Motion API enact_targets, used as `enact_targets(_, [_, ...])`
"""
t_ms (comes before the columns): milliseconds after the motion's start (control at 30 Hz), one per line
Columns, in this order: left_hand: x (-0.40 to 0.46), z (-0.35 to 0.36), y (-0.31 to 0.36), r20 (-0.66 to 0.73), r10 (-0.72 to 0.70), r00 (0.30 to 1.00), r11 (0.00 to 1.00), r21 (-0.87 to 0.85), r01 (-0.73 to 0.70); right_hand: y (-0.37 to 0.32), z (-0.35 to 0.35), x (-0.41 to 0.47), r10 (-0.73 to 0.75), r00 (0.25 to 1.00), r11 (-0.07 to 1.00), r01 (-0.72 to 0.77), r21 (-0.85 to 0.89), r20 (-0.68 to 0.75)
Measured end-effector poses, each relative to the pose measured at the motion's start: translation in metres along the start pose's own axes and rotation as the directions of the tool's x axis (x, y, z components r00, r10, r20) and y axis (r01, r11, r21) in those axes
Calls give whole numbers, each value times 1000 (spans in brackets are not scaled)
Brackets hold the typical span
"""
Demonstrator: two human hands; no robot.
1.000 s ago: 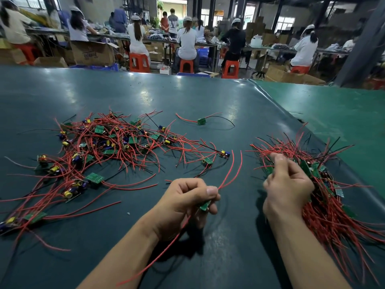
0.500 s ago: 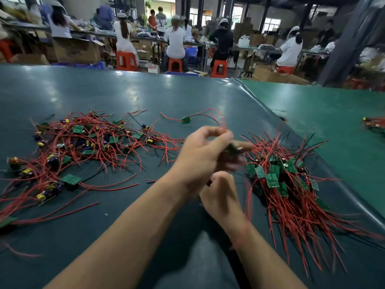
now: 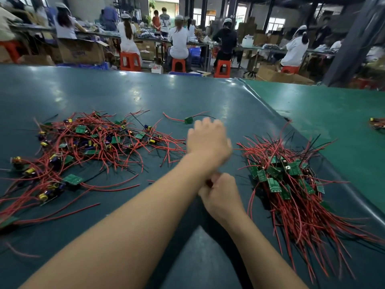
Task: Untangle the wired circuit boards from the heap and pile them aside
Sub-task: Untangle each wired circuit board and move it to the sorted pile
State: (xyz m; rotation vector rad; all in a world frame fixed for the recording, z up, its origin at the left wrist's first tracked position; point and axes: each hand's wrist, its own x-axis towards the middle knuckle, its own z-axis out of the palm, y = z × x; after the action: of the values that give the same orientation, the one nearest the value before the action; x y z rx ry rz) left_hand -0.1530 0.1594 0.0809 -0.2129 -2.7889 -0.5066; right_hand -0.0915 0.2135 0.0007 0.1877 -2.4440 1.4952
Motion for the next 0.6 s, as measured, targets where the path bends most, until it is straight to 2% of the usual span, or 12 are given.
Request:
enact_targets(67, [5, -1, -31, 177, -17, 984, 979, 204, -20, 2, 1, 0, -17, 1000, 999, 16, -47, -12])
enact_targets(100, [4, 1, -45, 209, -24, 978, 968, 249, -29, 4, 1, -1, -22, 1000, 999, 22, -37, 6])
enact_targets(167, [-1, 3, -64, 169, -11, 986, 960, 277, -36, 0, 3, 1, -44, 999, 997, 44, -58, 6])
enact_targets(233, [-9, 3, -73, 129, 41, 991, 972, 226, -69, 3, 3, 4, -58, 998, 997, 59, -42, 16])
enact_targets(333, [-22, 7, -81, 181, 141, 973, 978, 126, -165, 4, 2, 3, -47, 999, 999, 48, -22, 18])
enact_targets(433, [-35, 10, -91, 173, 187, 967, 951, 215, -222, 3, 4, -2, -80, 997, 997, 80, -15, 8])
enact_targets(500, [-44, 10, -97, 111, 200, 973, 938, 264, -223, 4, 4, -1, -69, 994, 997, 70, 14, -83])
enact_targets(600, [-56, -3, -103, -38, 222, 974, 958, 194, -211, 4, 0, -1, -137, 960, 990, 125, -62, -245])
